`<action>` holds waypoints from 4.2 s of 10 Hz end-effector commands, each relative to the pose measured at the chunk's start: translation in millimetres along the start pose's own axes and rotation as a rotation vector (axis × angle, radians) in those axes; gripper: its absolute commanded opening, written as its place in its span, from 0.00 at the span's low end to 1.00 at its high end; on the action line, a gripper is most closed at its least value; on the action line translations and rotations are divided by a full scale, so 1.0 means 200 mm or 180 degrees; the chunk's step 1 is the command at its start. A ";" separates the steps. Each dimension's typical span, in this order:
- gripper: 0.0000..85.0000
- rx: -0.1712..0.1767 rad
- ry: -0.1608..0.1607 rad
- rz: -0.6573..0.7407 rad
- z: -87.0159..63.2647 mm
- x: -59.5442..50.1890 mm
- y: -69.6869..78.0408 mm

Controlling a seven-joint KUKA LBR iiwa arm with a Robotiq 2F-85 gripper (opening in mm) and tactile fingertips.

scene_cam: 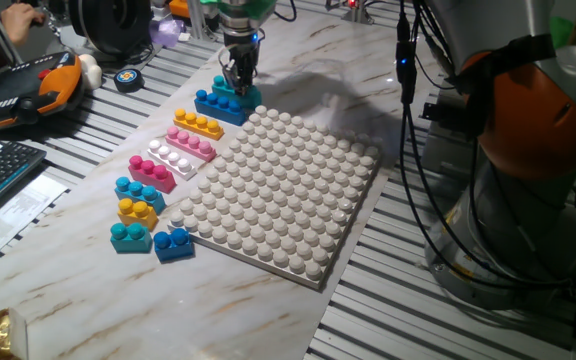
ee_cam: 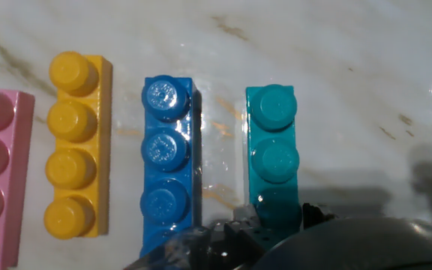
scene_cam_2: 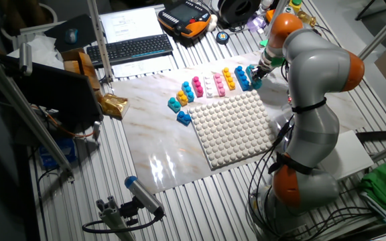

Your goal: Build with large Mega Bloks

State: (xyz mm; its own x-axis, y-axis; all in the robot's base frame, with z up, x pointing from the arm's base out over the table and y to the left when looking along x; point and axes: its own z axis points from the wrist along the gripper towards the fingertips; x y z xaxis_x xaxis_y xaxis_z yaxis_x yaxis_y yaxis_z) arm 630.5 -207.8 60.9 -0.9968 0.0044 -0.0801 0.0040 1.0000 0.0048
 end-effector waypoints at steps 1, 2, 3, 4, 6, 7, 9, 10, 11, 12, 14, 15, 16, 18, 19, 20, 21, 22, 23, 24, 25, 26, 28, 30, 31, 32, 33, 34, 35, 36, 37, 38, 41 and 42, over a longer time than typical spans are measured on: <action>0.45 0.0028 0.0000 -0.0022 0.00 0.00 0.00; 0.37 0.0057 -0.0009 -0.0097 0.00 0.00 0.00; 0.27 0.0047 -0.0004 -0.0111 0.00 0.00 0.00; 0.25 0.0048 -0.0009 -0.0136 0.00 0.00 0.00; 0.01 0.0038 -0.0033 -0.0159 -0.01 0.00 0.00; 0.01 0.0083 -0.0062 -0.0193 -0.04 0.00 0.00; 0.01 0.0137 -0.0069 -0.0237 -0.13 0.00 -0.01; 0.01 0.0151 -0.0044 -0.0247 -0.20 0.01 -0.01; 0.01 0.0146 -0.0025 -0.0246 -0.25 0.03 -0.01; 0.01 0.0130 -0.0001 -0.0225 -0.31 0.06 0.00; 0.01 0.0091 0.0016 -0.0163 -0.37 0.19 0.07; 0.01 0.0096 0.0011 -0.0144 -0.38 0.27 0.09; 0.01 0.0091 0.0016 -0.0124 -0.38 0.33 0.12; 0.01 0.0096 0.0015 -0.0090 -0.38 0.46 0.17; 0.01 0.0077 0.0015 -0.0069 -0.37 0.51 0.18; 0.01 0.0116 0.0039 -0.0052 -0.38 0.55 0.20; 0.01 0.0106 0.0044 -0.0037 -0.38 0.58 0.20; 0.01 0.0082 0.0073 -0.0045 -0.38 0.60 0.21; 0.01 0.0081 0.0147 -0.0073 -0.40 0.60 0.21; 0.01 0.0091 0.0176 -0.0068 -0.41 0.61 0.21; 0.01 0.0096 0.0176 -0.0054 -0.41 0.61 0.22; 0.01 0.0101 0.0146 -0.0035 -0.41 0.61 0.24; 0.01 0.0106 0.0132 -0.0035 -0.41 0.61 0.23; 0.01 0.0059 0.0116 0.0055 -0.41 0.60 0.23; 0.01 0.0136 0.0056 0.0054 -0.41 0.60 0.23; 0.01 0.0159 0.0009 -0.0017 -0.41 0.60 0.23; 0.01 0.0125 -0.0014 -0.0103 -0.41 0.60 0.23; 0.01 0.0067 -0.0014 -0.0147 -0.41 0.60 0.23; 0.01 0.0013 0.0005 -0.0133 -0.41 0.60 0.23; 0.01 -0.0007 0.0044 -0.0117 -0.41 0.61 0.23; 0.01 -0.0021 0.0054 -0.0106 -0.40 0.63 0.22; 0.01 -0.0012 0.0054 -0.0107 -0.38 0.65 0.21; 0.01 -0.0012 0.0063 -0.0097 -0.34 0.70 0.21; 0.01 -0.0027 0.0073 -0.0120 -0.32 0.70 0.21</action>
State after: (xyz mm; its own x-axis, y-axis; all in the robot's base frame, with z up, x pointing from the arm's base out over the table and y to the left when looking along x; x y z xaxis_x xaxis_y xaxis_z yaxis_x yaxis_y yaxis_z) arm 485.7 -165.8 114.5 -0.9978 -0.0329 -0.0574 -0.0336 0.9994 0.0103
